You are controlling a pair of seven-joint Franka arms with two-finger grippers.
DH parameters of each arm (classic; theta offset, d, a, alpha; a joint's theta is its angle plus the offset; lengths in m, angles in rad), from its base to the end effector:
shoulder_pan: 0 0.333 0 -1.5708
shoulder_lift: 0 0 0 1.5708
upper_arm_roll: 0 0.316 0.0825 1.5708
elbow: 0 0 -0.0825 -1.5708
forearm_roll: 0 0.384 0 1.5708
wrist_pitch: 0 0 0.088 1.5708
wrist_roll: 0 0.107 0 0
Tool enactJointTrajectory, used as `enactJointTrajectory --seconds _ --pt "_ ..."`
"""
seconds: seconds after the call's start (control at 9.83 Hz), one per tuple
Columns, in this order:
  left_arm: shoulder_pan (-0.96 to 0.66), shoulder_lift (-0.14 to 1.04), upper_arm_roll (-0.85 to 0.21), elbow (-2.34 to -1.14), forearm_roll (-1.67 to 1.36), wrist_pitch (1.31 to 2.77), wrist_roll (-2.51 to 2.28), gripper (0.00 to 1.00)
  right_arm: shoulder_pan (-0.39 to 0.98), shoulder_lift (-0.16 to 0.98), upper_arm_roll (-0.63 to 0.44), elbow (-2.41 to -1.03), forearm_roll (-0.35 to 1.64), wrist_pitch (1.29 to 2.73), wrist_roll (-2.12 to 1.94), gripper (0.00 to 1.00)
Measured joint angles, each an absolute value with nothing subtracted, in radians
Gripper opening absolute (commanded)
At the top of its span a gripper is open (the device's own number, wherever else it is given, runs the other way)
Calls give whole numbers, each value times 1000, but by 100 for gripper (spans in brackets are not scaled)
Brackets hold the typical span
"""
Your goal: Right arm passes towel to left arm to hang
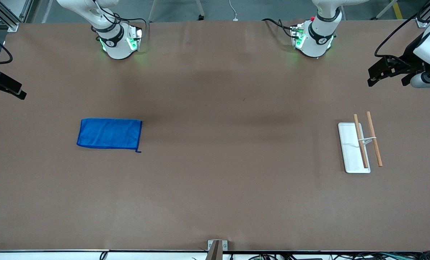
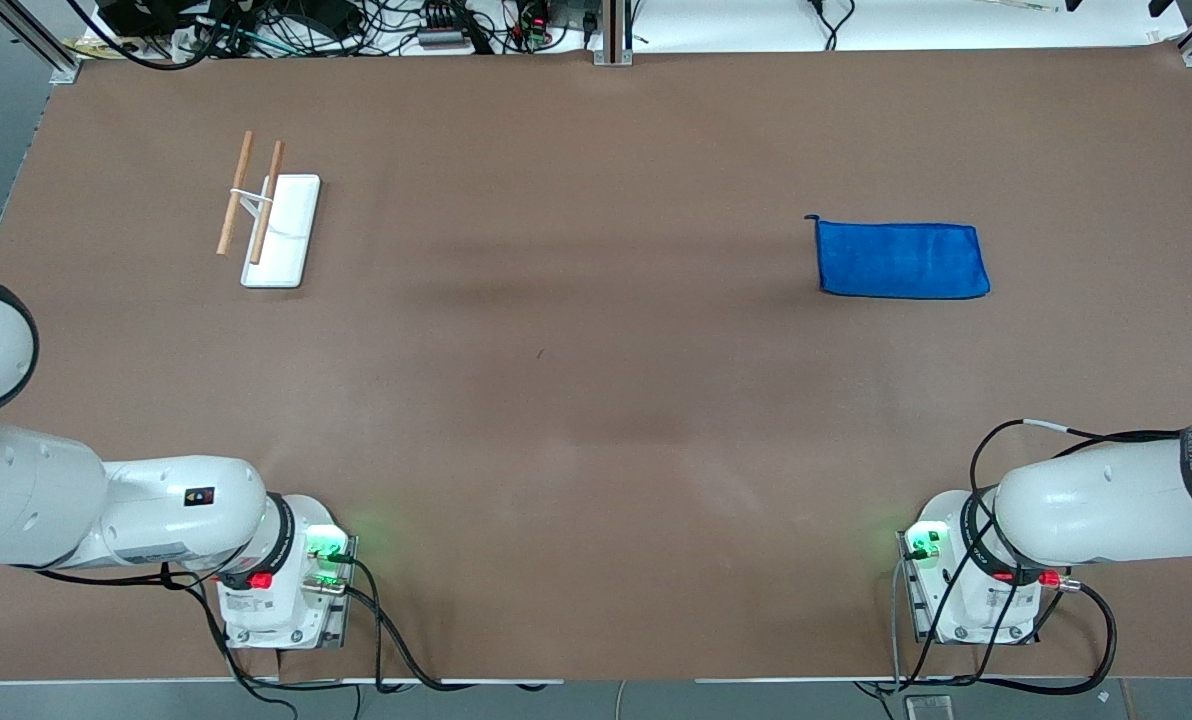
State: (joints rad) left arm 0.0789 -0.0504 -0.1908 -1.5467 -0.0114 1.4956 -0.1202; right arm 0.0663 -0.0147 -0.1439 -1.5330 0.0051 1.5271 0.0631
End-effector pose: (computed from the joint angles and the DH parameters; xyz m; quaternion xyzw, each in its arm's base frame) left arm 0.5277 -0.0636 0.6560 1.0000 0.0038 -0.0009 0.0008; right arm 0.5443 -0.0424 0.6464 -0.9975 0.0702 -0.0044 0.0036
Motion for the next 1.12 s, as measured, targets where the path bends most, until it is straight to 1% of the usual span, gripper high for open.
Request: enactJointTrajectory --seconds 0.41,0.71,0.81,0.92,1.12 --pt "79 -50 -191 -1546 -11 1496 -120 100 75 -15 -144 -1535 5 1527 63 100" --pt "79 -50 -192 -1546 -11 1496 -120 100 75 -15 -144 -1543 5 1530 59 95" --pt "79 -50 -192 -1546 -11 1496 -120 100 76 -15 -144 -1549 5 1540 56 96" --pt "79 -49 -192 -1546 -11 1496 -120 100 81 -15 -143 -1572 5 1567 56 96" --pt "79 -49 -192 -1546 -11 1496 -120 100 89 -11 -142 -1672 6 1662 55 96"
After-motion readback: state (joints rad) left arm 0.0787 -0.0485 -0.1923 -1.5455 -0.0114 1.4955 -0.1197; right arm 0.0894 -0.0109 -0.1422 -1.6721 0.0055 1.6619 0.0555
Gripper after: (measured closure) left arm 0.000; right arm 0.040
